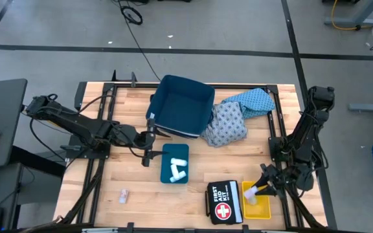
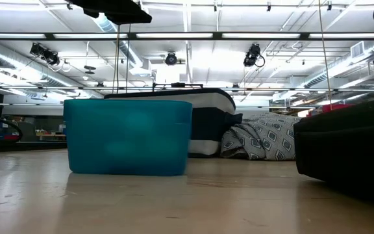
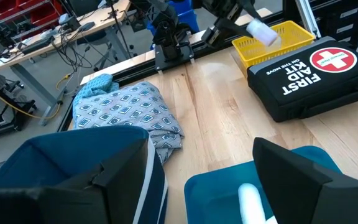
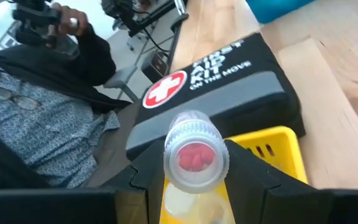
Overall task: Pick & place medical supplies in basket/bin
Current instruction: Put the right transparent bottle in the yellow bin, then put the transparent bottle in the yellow bin
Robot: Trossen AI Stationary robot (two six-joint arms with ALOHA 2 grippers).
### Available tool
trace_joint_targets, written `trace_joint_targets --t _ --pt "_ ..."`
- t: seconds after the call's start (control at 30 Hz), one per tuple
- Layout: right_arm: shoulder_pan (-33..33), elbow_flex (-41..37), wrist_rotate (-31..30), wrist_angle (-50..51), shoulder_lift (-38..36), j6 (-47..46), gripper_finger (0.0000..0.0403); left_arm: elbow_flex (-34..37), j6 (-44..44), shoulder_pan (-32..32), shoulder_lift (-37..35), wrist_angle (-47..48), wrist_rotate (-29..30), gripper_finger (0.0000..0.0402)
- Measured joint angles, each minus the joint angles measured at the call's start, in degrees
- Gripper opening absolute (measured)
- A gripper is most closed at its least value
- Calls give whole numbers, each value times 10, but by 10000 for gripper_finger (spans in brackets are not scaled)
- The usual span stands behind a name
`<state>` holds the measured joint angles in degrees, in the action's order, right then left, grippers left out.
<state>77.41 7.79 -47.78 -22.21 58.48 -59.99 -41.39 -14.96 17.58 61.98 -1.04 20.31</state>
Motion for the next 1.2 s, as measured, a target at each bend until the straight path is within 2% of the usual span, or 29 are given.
trace_joint_targets --t 0.23,0.5,0.7,0.77,0.9,0.97,1.07,1.2 --pt "0 0 18 63 0 -71 133 0 0 0 0 0 0 275" --pt "0 0 26 72 0 -92 133 0 0 0 0 0 0 275" --pt "0 0 39 99 0 -161 133 0 0 0 0 0 0 275" --pt "-1 0 38 118 0 -185 149 0 0 0 0 0 0 275" --pt "-8 0 38 147 0 -212 229 0 0 0 0 0 0 276" --pt "-10 0 39 146 0 -212 249 0 0 0 0 0 0 275" --pt "-12 0 39 133 0 -212 252 0 0 0 0 0 0 275" --pt "-12 8 40 129 0 -200 223 0 -1 0 0 0 0 275"
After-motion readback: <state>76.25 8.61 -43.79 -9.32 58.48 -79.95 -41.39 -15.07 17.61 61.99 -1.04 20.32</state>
